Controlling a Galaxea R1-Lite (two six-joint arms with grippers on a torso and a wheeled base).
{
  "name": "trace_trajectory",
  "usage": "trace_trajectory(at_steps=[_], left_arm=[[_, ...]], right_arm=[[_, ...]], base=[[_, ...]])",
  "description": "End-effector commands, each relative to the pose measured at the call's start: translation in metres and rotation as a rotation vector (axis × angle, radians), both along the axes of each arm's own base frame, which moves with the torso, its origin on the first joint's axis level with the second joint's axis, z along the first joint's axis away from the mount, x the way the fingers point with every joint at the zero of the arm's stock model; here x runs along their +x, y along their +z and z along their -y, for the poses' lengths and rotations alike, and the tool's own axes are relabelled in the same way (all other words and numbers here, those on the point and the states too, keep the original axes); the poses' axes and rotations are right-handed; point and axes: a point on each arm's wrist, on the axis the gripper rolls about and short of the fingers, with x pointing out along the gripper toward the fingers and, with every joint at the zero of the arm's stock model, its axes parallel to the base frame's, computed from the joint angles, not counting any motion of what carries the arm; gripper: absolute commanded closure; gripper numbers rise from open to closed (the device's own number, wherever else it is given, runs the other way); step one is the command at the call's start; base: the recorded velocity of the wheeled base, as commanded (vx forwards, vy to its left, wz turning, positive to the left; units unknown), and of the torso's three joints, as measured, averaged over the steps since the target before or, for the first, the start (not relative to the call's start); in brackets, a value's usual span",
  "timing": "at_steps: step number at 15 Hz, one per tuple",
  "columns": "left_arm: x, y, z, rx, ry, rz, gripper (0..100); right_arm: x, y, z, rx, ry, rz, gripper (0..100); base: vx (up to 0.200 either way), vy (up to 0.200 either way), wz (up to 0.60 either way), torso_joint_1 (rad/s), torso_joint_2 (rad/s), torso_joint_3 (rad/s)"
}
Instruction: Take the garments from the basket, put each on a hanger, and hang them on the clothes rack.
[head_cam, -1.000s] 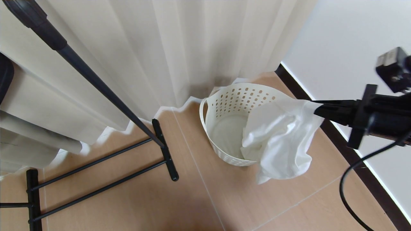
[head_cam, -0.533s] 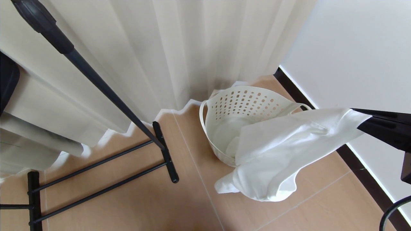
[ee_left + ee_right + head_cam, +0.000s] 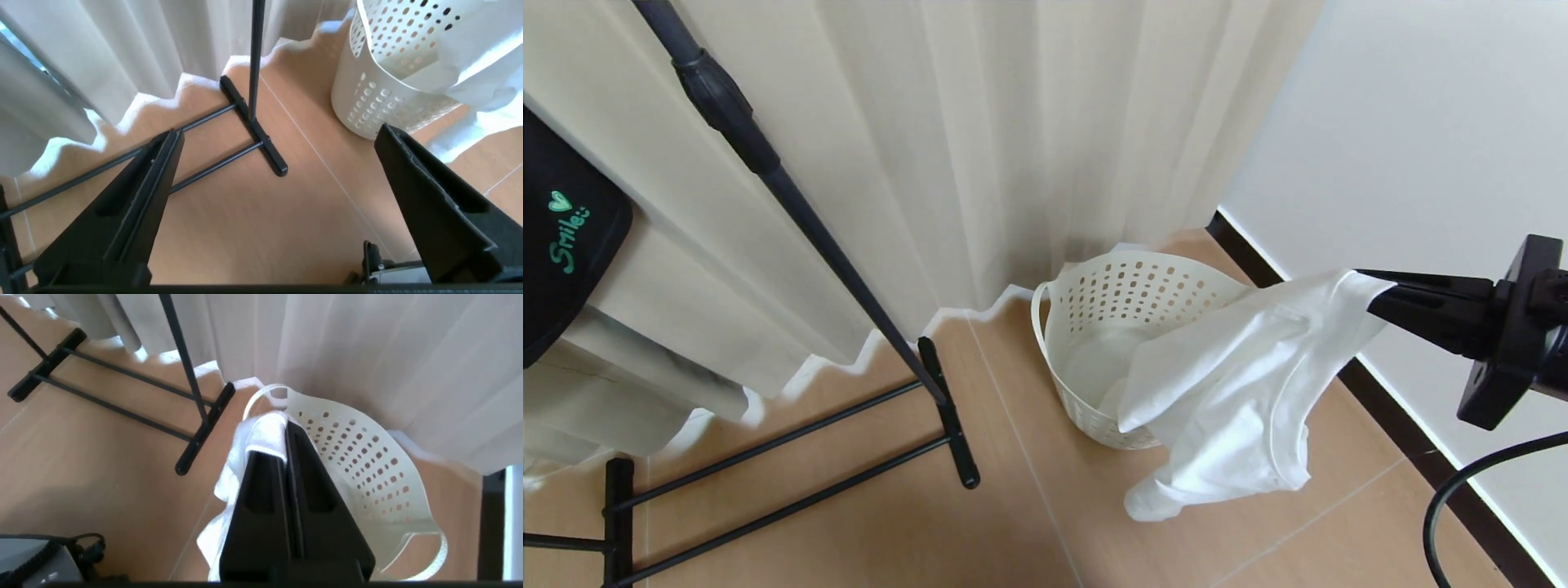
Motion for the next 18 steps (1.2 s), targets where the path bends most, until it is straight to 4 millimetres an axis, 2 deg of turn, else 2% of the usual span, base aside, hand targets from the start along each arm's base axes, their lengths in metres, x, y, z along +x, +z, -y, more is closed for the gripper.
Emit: trace_trajectory(at_steps=[1, 4, 8, 18], left_arm=[[0.0, 0.0, 0.0, 0.0, 0.0, -0.001, 0], [0.0, 0.0, 0.0, 0.0, 0.0, -0.001, 0], [0.0, 0.0, 0.0, 0.0, 0.0, -0.001, 0], [0.0, 0.0, 0.0, 0.0, 0.0, -0.001, 0]], right_arm=[[0.014, -0.006, -0.002, -0.003, -0.015, -0.039, 100], [0.02, -0.006, -0.002, 0.004, -0.099, -0.05, 100], [0.026, -0.008, -0.004, 0.007, -0.113, -0.04, 100], [0.024, -0.009, -0.004, 0.005, -0.113, -0.044, 100]], base=[[0.0, 0.0, 0.0, 0.002, 0.0, 0.193], [0.0, 0.0, 0.0, 0.004, 0.0, 0.194], [0.0, 0.0, 0.0, 0.007, -0.05, 0.154], [0.0, 0.0, 0.0, 0.109, -0.44, -0.123]])
